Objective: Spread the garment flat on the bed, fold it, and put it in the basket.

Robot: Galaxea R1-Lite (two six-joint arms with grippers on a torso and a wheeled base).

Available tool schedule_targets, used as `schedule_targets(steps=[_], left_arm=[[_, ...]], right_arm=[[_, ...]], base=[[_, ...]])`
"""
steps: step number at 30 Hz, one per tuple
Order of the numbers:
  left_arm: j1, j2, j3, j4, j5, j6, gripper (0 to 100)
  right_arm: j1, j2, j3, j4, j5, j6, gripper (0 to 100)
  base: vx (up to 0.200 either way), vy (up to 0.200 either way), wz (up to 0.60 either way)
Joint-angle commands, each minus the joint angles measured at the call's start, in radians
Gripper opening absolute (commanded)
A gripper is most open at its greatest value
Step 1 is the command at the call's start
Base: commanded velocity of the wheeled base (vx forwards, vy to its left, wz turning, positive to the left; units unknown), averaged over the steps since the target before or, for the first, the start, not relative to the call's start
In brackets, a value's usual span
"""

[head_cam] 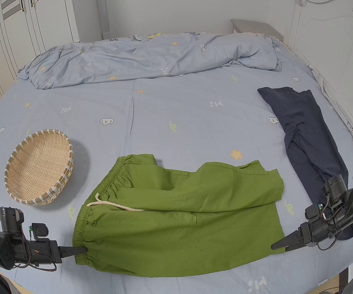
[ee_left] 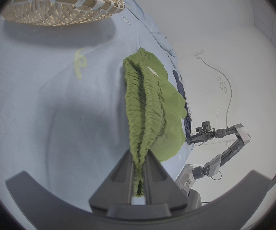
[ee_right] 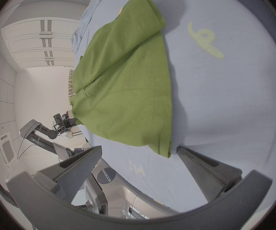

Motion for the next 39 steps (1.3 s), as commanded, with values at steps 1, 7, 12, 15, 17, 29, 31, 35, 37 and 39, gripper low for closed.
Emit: schedule_targets(steps=[1, 7, 12, 15, 17, 29, 31, 35, 37, 39], left_arm=[[-0.015, 0.014, 0.018, 0.000, 0.002, 0.003, 0], [-0.016, 0.021, 0.018, 0.000, 0.003, 0.006, 0], [-0.021, 0.021, 0.018, 0.000, 0.003, 0.006, 0], [-0.019, 0.022, 0.018, 0.000, 0.002, 0.006, 0], [-0.016, 0.024, 0.018, 0.000, 0.002, 0.006, 0], [-0.012, 0.027, 0.018, 0.000, 0.003, 0.006, 0], [-0.010, 0.027, 0.018, 0.000, 0.002, 0.006, 0], [-0.007, 0.025, 0.018, 0.000, 0.003, 0.006, 0], [-0.007, 0.025, 0.018, 0.000, 0.003, 0.006, 0], [-0.007, 0.027, 0.018, 0.000, 0.002, 0.006, 0]], right_arm=[[0.006, 0.062, -0.010, -0.005, 0.014, -0.004, 100], [0.004, 0.110, -0.013, -0.041, 0.015, -0.005, 100], [0.006, 0.137, -0.009, -0.103, 0.018, -0.004, 100], [0.004, 0.136, -0.010, -0.121, 0.038, 0.001, 100], [0.003, 0.136, -0.012, -0.126, 0.058, 0.003, 100], [-0.065, 0.143, 0.006, -0.121, 0.068, -0.047, 0], [-0.074, 0.153, 0.013, -0.124, 0.068, -0.056, 0], [-0.097, 0.153, 0.016, -0.126, 0.068, -0.060, 0], [-0.101, 0.153, 0.017, -0.126, 0.068, -0.062, 0], [-0.103, 0.150, 0.020, -0.126, 0.068, -0.063, 0]], base=[[0.000, 0.000, 0.00], [0.000, 0.000, 0.00], [0.000, 0.000, 0.00], [0.000, 0.000, 0.00], [0.000, 0.000, 0.00], [0.000, 0.000, 0.00], [0.000, 0.000, 0.00], [0.000, 0.000, 0.00], [0.000, 0.000, 0.00], [0.000, 0.000, 0.00]])
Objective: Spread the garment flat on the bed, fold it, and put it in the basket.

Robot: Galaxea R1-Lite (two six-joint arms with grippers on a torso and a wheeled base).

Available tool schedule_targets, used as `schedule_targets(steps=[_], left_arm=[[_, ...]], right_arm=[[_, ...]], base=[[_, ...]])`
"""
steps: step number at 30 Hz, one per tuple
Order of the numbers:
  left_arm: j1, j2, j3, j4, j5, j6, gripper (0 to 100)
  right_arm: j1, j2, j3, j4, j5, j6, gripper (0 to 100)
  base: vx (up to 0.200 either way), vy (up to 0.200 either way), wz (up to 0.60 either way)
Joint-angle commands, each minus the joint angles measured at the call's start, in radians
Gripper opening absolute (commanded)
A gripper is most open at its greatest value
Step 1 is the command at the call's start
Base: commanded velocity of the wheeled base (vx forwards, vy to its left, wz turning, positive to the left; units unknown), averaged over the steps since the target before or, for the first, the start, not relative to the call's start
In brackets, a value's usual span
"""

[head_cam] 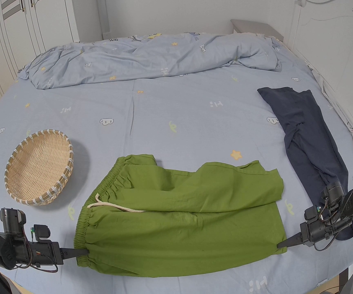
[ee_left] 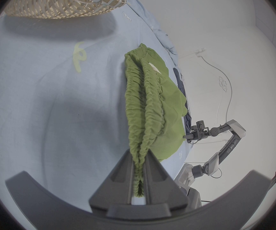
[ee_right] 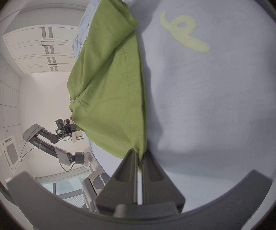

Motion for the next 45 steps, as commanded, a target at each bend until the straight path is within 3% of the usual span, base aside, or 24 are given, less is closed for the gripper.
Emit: schedule_targets(steps=[1, 9, 12, 15, 21, 25, 34, 45], left_arm=[[0.001, 0.002, 0.017, -0.001, 0.000, 0.000, 0], [0.018, -0.032, 0.017, 0.044, 0.006, 0.009, 0], [0.018, -0.129, 0.017, 0.146, 0.010, 0.010, 0], [0.018, -0.199, 0.017, 0.235, 0.012, 0.010, 0], [0.018, -0.236, 0.017, 0.291, 0.035, 0.021, 0], [0.026, -0.222, 0.017, 0.332, 0.119, 0.060, 0], [0.035, -0.181, 0.017, 0.344, 0.128, 0.064, 0], [0.035, -0.135, 0.017, 0.349, 0.133, 0.067, 0]], right_arm=[[-0.007, -0.001, 0.003, 0.004, 0.002, 0.000, 0], [0.040, -0.185, 0.060, 0.034, -0.023, 0.007, 0], [0.057, -0.278, 0.068, 0.076, -0.153, 0.013, 0], [0.080, -0.321, 0.097, 0.076, -0.222, 0.013, 0], [0.075, -0.341, 0.146, 0.077, -0.232, 0.011, 0], [0.080, -0.338, 0.177, 0.074, -0.232, 0.011, 0], [0.100, -0.307, 0.223, 0.069, -0.230, 0.011, 0], [0.129, -0.140, 0.293, -0.131, -0.230, 0.017, 0]], base=[[0.000, 0.000, 0.00], [0.000, 0.000, 0.00], [0.000, 0.000, 0.00], [0.000, 0.000, 0.00], [0.000, 0.000, 0.00], [0.000, 0.000, 0.00], [0.000, 0.000, 0.00], [0.000, 0.000, 0.00]])
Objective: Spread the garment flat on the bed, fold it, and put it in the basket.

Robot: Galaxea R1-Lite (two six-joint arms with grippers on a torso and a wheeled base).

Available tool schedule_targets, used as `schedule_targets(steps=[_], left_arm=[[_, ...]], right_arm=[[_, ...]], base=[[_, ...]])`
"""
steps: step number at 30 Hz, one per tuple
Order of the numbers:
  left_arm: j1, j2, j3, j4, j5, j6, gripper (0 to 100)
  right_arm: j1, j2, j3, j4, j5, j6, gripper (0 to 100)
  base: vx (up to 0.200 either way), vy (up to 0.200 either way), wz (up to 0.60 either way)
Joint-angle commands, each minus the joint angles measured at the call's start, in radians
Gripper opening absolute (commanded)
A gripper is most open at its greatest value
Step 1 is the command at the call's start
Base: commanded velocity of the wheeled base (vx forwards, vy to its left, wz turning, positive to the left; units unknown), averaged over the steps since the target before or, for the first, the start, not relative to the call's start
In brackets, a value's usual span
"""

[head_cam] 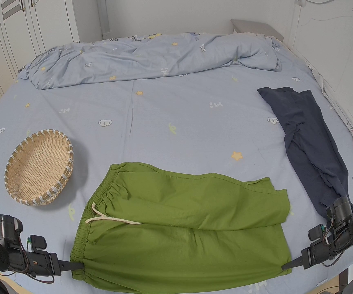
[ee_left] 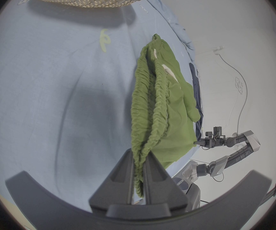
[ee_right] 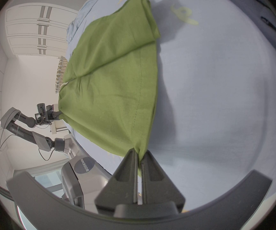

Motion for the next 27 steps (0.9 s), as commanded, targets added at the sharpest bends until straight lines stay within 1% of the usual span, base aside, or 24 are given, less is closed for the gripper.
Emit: schedule_targets(steps=[1, 5, 6, 7, 8, 13, 18, 20, 22, 24, 27], left_arm=[[-0.001, 0.031, 0.018, 0.001, 0.003, 0.002, 0], [-0.009, 0.031, 0.018, 0.006, 0.003, 0.002, 0], [-0.009, 0.031, 0.018, 0.006, 0.003, 0.002, 0], [-0.009, 0.031, 0.018, 0.011, 0.003, 0.002, 0], [-0.009, 0.027, 0.018, 0.011, 0.003, 0.002, 100], [-0.007, 0.020, 0.018, 0.012, 0.003, 0.002, 100], [0.031, 0.000, 0.018, 0.011, 0.026, 0.014, 100], [0.055, -0.046, 0.018, 0.008, 0.027, 0.014, 100], [0.055, -0.046, 0.018, 0.008, 0.027, 0.014, 100], [0.060, -0.141, 0.018, 0.005, 0.032, 0.014, 100], [0.054, -0.238, -0.025, 0.011, 0.061, 0.007, 100]], right_arm=[[0.021, 0.068, 0.029, -0.018, 0.002, 0.007, 0], [0.034, 0.054, 0.031, -0.018, 0.002, 0.042, 0], [0.034, 0.054, 0.031, -0.018, 0.002, 0.042, 100], [0.034, 0.042, 0.031, -0.020, 0.002, 0.047, 100], [0.035, 0.033, 0.031, -0.020, 0.002, 0.047, 100], [0.035, -0.006, 0.040, -0.020, 0.002, 0.047, 100], [0.024, -0.058, 0.040, -0.018, 0.000, 0.049, 100], [0.009, -0.104, 0.032, -0.018, -0.001, 0.049, 100], [0.009, -0.104, 0.032, -0.018, -0.001, 0.049, 100], [-0.028, -0.211, -0.001, -0.014, -0.012, 0.075, 100], [-0.057, -0.288, -0.052, 0.000, -0.012, 0.090, 100]], base=[[0.000, 0.000, 0.00], [0.000, 0.000, 0.00], [0.000, 0.000, 0.00], [0.000, 0.000, 0.00], [0.000, 0.000, 0.00], [0.000, 0.000, 0.00], [0.000, 0.000, 0.00], [0.000, 0.000, 0.00], [0.000, 0.000, 0.00], [0.000, 0.000, 0.00], [0.000, 0.000, 0.00]])
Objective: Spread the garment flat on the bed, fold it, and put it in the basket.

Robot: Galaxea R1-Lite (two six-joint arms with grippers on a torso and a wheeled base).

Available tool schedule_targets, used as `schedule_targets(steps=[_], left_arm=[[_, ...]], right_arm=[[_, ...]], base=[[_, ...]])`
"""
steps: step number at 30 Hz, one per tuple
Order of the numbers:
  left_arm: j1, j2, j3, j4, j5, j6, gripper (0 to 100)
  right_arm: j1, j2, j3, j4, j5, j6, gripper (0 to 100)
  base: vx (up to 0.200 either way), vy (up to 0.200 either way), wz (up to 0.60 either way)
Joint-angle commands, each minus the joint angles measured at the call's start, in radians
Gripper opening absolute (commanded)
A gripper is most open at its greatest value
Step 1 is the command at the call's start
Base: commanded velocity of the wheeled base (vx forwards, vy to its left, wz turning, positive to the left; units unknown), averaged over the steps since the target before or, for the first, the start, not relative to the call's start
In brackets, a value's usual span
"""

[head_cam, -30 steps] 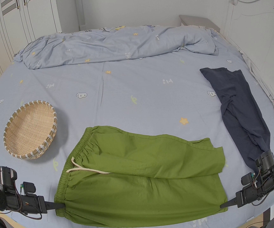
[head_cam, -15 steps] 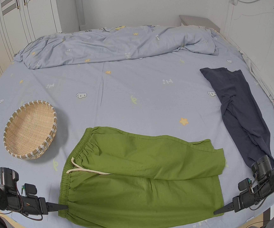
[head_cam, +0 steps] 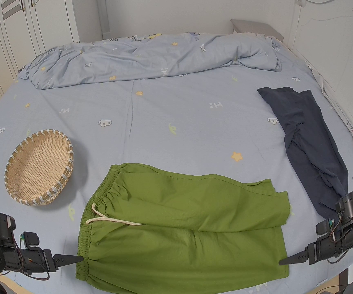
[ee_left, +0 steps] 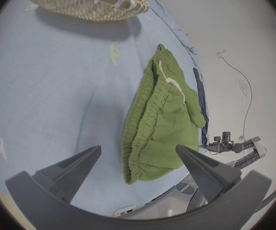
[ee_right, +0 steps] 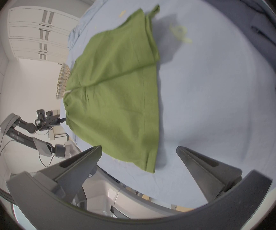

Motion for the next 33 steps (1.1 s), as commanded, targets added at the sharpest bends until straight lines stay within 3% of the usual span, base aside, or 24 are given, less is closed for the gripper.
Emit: schedule_targets(steps=[1, 2, 5, 6, 8, 11, 18, 26, 33], left_arm=[[-0.012, -0.214, -0.044, 0.006, 0.056, -0.016, 100], [-0.017, -0.223, -0.050, 0.006, 0.064, -0.019, 100], [-0.167, -0.272, -0.159, 0.020, 0.191, -0.130, 100], [-0.181, -0.270, -0.171, 0.021, 0.205, -0.145, 100], [-0.290, -0.250, -0.286, 0.024, 0.269, -0.259, 100], [-0.340, -0.200, -0.413, 0.028, 0.269, -0.305, 100], [-0.354, 0.024, -0.709, 0.064, 0.269, -0.329, 100], [-0.406, 0.297, -1.047, 0.176, 0.269, -0.329, 100], [-0.409, 0.417, -1.113, 0.176, 0.269, -0.329, 100]], right_arm=[[-0.063, -0.201, -0.105, 0.028, -0.004, 0.027, 100], [-0.065, -0.207, -0.116, 0.032, -0.004, 0.027, 100], [-0.069, -0.230, -0.286, 0.154, -0.004, 0.027, 100], [-0.069, -0.230, -0.301, 0.163, -0.004, 0.025, 100], [-0.068, -0.217, -0.427, 0.221, -0.009, 0.025, 100], [-0.062, -0.165, -0.515, 0.221, -0.017, 0.027, 100], [-0.062, -0.024, -0.651, 0.201, -0.029, 0.029, 100], [-0.052, 0.073, -0.656, 0.131, -0.029, 0.032, 100], [-0.052, 0.071, -0.653, 0.131, -0.029, 0.033, 100]], base=[[0.000, 0.000, 0.00], [0.000, 0.000, 0.00], [0.000, 0.000, 0.00], [0.000, 0.000, 0.00], [0.000, 0.000, 0.00], [0.000, 0.000, 0.00], [0.000, 0.000, 0.00], [0.000, 0.000, 0.00], [0.000, 0.000, 0.00]])
